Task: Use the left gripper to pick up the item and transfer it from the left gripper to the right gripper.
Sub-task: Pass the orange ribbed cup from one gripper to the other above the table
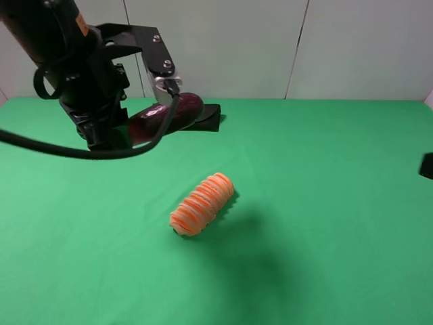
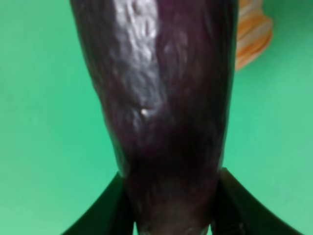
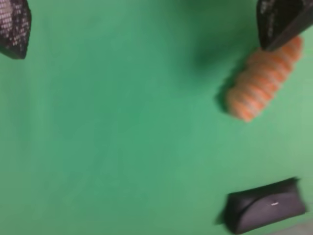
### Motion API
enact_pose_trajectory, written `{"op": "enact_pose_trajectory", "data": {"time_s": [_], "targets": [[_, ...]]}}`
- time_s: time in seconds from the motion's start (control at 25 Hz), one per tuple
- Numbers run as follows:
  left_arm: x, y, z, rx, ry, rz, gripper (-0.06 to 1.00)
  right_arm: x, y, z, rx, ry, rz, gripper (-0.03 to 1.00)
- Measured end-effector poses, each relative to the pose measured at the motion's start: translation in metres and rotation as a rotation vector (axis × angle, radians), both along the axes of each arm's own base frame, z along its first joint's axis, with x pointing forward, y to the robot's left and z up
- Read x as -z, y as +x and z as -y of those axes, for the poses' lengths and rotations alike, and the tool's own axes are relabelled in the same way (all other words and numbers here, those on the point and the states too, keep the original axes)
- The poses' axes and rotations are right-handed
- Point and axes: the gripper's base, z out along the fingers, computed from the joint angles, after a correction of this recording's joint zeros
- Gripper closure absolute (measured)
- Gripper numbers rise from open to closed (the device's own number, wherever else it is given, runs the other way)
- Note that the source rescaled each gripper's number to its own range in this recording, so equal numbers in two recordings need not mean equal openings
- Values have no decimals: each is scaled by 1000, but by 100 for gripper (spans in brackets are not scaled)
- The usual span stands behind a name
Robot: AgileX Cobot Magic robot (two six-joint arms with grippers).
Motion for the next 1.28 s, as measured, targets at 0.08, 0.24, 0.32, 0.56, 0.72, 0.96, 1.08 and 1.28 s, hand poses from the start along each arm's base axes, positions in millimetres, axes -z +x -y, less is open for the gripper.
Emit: {"op": "enact_pose_trajectory", "data": {"time_s": [0.08,0.24,0.32,0.56,0.72,0.96,1.08,1.28], "targets": [[0,-2,5,19,-13,16,94,0,11,-3,-34,23,-7,-3],[-1,-5,13,50,-30,38,94,2,28,-10,-106,63,-33,-3],[-1,-6,15,62,-32,43,94,4,35,-14,-143,82,-50,-3],[-2,-12,25,116,-45,61,94,10,58,-24,-252,143,-77,-3],[-2,-14,29,128,-63,69,94,13,70,-29,-305,186,-71,-3],[-3,-19,37,149,-97,74,94,13,86,-35,-365,245,-62,-3],[-4,-22,43,169,-114,90,94,12,94,-37,-392,268,-65,-3],[-5,-21,47,171,-142,107,94,14,107,-42,-440,330,-72,-3]]}}
